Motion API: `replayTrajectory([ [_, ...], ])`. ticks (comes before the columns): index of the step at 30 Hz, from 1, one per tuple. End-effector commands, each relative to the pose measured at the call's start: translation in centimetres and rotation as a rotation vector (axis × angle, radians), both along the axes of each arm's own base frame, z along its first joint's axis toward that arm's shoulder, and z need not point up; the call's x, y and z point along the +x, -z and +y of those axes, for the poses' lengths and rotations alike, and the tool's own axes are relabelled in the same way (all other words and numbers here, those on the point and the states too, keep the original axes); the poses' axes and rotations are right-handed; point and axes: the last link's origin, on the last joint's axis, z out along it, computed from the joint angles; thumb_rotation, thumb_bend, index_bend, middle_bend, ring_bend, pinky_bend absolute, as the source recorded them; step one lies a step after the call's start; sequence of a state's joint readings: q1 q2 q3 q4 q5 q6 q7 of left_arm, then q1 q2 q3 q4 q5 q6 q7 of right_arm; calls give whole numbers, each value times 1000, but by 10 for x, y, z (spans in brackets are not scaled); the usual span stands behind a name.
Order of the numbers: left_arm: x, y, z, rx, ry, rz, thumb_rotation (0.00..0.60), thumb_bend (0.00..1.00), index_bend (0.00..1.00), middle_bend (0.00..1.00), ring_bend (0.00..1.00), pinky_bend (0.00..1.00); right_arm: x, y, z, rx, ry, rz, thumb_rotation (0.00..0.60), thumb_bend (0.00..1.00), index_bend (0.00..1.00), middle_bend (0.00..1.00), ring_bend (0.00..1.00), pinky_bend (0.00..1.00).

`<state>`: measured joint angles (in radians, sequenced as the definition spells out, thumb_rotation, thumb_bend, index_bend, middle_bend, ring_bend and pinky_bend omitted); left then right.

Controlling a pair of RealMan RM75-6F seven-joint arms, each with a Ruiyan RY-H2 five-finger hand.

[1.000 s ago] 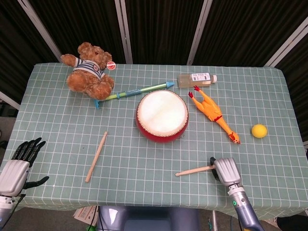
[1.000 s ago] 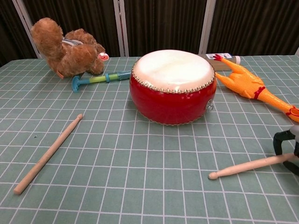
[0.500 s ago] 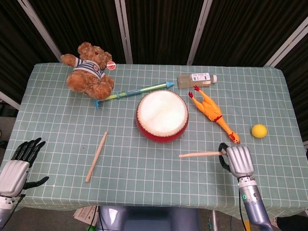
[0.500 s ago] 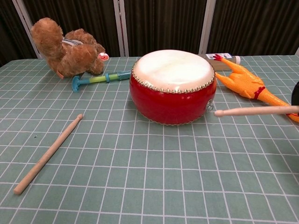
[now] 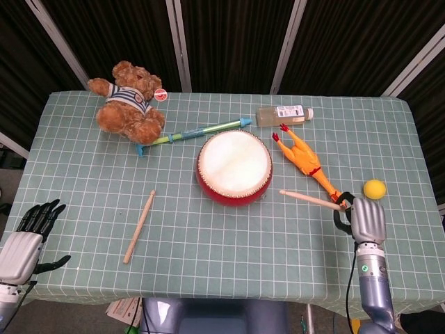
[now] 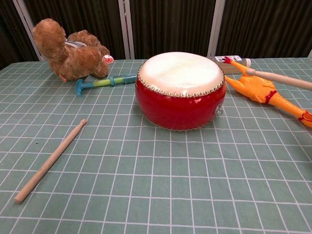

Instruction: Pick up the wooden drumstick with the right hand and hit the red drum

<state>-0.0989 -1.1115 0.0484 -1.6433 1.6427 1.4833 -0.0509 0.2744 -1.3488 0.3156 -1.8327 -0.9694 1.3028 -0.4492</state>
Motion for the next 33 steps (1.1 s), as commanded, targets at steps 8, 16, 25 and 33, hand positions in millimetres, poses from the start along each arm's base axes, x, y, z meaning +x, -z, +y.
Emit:
replayTrajectory([
  [8, 0, -1, 0, -15, -5, -13, 600, 0, 0, 0, 0, 0, 28, -15, -55, -92, 131, -213, 600, 666, 1000, 1000, 1000, 923],
  [16, -2, -3, 1, -26, -26, -38, 600, 0, 0, 0, 0, 0, 51, -17, -78, -178, 138, -423, 600, 666, 1000, 1000, 1000, 923],
  [25, -1, -4, 2, -45, -42, -61, 600, 0, 0, 0, 0, 0, 66, -24, -97, -299, 167, -720, 600, 670, 1000, 1000, 1000, 923],
  [33, -1, -5, 4, -41, -47, -73, 600, 0, 0, 0, 0, 0, 75, -4, -103, -260, 114, -633, 600, 670, 1000, 1000, 1000, 923],
])
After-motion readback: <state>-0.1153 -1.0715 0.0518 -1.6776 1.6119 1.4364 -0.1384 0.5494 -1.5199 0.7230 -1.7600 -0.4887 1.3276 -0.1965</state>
